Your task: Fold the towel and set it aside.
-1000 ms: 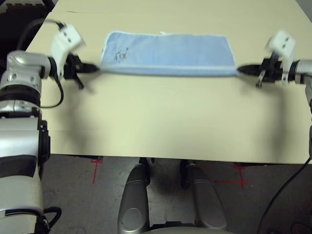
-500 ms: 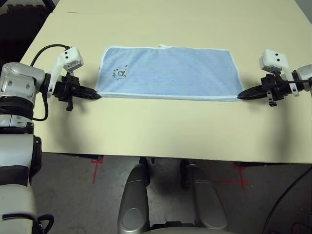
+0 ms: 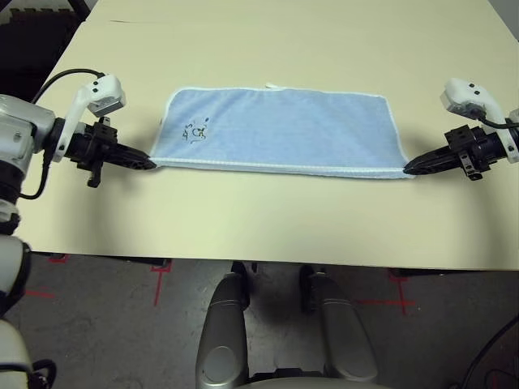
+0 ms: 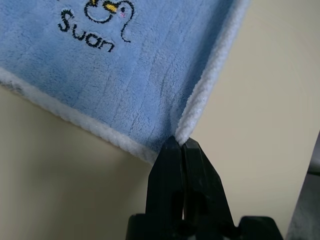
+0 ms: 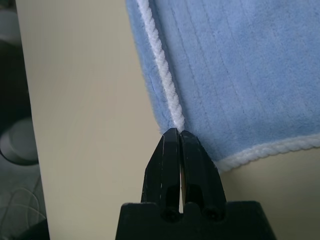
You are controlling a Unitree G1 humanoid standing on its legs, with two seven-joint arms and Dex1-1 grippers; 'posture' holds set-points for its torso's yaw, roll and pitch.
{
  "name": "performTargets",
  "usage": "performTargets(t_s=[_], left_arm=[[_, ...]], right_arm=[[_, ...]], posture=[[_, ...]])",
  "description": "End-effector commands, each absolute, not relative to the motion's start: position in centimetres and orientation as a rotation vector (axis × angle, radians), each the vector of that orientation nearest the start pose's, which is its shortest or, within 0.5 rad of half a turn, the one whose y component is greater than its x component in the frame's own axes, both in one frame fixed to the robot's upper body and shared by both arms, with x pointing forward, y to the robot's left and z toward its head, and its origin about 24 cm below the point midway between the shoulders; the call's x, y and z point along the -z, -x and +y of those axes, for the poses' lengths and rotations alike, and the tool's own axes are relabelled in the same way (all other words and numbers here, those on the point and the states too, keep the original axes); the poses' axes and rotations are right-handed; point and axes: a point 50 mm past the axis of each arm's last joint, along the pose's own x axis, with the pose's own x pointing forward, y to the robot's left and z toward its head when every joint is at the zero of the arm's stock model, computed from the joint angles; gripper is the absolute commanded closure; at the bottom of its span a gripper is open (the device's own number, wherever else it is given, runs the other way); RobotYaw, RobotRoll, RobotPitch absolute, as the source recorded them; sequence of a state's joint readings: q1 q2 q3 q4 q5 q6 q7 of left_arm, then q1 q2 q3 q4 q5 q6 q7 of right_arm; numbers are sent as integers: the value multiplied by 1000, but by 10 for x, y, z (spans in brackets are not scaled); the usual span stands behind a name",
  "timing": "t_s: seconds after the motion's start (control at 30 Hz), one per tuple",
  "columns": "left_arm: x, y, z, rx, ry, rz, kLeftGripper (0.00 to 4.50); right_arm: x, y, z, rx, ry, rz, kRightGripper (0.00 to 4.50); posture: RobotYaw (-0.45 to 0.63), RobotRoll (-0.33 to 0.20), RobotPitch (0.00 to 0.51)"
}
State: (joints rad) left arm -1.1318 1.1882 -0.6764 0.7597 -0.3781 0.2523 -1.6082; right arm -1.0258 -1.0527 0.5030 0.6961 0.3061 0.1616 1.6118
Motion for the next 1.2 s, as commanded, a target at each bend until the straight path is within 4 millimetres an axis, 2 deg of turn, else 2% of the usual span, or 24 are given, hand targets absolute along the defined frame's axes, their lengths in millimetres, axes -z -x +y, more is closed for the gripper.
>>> performTargets(t_s=[0.03,0.27,0.47,0.87,0.97,1.2], left_arm=[[-247,-302,319,1075,-558,785,4476],[-250,-293,316,1116,-554,819,4476],[-249,-296,316,1120,-600,816,4476],[-251,-304,313,1122,-671,821,4476],[-257,-310,308,1114,-653,785,4476],[-281,-337,293,1064,-668,620,4476]], right_arm=[[-216,-321,-297,-1191,698,680,4500],[-214,-322,-298,-1199,722,687,4500],[-216,-308,-298,-1236,657,719,4500],[-220,-300,-293,-1274,612,707,4500],[-221,-305,-292,-1265,605,685,4500],[-238,-332,-287,-1191,562,543,4500]], posture=[[30,0,305],[38,0,306],[38,0,306],[21,0,297],[24,0,296],[27,0,292]])
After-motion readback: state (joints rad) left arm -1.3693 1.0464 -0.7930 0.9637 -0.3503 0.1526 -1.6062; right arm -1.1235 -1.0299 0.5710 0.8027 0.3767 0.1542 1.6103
